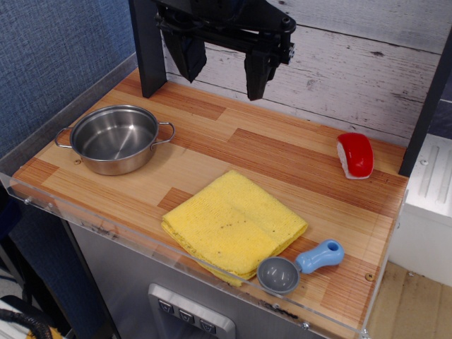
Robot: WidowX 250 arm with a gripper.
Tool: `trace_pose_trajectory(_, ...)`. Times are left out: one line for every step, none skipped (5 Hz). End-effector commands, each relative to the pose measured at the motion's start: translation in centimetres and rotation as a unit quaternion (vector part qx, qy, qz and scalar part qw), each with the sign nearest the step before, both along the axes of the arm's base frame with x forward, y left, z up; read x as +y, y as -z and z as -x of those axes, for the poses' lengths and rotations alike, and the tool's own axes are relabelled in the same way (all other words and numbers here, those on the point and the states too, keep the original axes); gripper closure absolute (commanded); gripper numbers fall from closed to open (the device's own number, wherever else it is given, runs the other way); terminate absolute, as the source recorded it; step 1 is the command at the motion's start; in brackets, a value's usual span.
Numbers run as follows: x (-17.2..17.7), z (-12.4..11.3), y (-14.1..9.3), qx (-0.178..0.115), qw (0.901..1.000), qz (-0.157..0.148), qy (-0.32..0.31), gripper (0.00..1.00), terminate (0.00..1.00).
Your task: Put the red food into the silver pot
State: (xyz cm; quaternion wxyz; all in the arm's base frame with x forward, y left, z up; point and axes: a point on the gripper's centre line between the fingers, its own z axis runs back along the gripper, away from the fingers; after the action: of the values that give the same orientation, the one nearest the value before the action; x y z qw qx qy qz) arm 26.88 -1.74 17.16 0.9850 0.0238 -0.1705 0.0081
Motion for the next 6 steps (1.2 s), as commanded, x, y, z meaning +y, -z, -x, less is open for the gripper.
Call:
trace_pose_trajectory(0.0,0.0,0.0,0.0,1.0,0.0,0.0,0.0,0.0)
trace_pose_trajectory(-2.4,-2.4,0.6,0.001,0.9999,0.01,-0.009,0.0,0.0)
trace_pose_trajectory(-5.5,-4.4,2.1,0.007,0.9981,0.037,-0.049,0.0,0.0)
trace_pose_trajectory(-7.9,-6.5,2.4,-0.008,0.997,0.052,-0.058,0.0,0.0)
trace_pose_trajectory(-9.1,-7.8,2.8,-0.035,0.9892,0.081,-0.117,0.0,0.0)
trace_pose_trajectory(-9.7,-8.8,4.0,-0.049,0.9781,0.102,-0.175,0.0,0.0)
